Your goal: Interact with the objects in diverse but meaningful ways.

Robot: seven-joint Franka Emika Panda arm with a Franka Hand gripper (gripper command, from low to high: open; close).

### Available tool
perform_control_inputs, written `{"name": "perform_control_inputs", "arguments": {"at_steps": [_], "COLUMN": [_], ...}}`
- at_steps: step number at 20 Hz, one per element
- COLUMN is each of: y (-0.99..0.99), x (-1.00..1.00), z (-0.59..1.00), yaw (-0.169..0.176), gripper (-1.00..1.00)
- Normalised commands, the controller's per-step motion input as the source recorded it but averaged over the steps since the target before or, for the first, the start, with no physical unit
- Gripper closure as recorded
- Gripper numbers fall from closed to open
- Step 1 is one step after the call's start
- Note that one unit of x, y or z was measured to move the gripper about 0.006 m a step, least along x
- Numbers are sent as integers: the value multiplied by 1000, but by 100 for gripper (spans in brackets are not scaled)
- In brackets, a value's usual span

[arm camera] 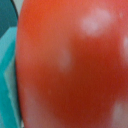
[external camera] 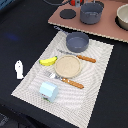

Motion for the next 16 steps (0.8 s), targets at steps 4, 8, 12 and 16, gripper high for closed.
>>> {"name": "perform_control_inputs", "arguments": {"at_steps": [4, 8, 12, 16], "y": [657, 608, 614, 581], "x": [639, 630, 638, 661], "z": [370, 230, 83, 111], "yaw": [-3, -7, -3, -17], "gripper": [100, 100, 100, 100]}}
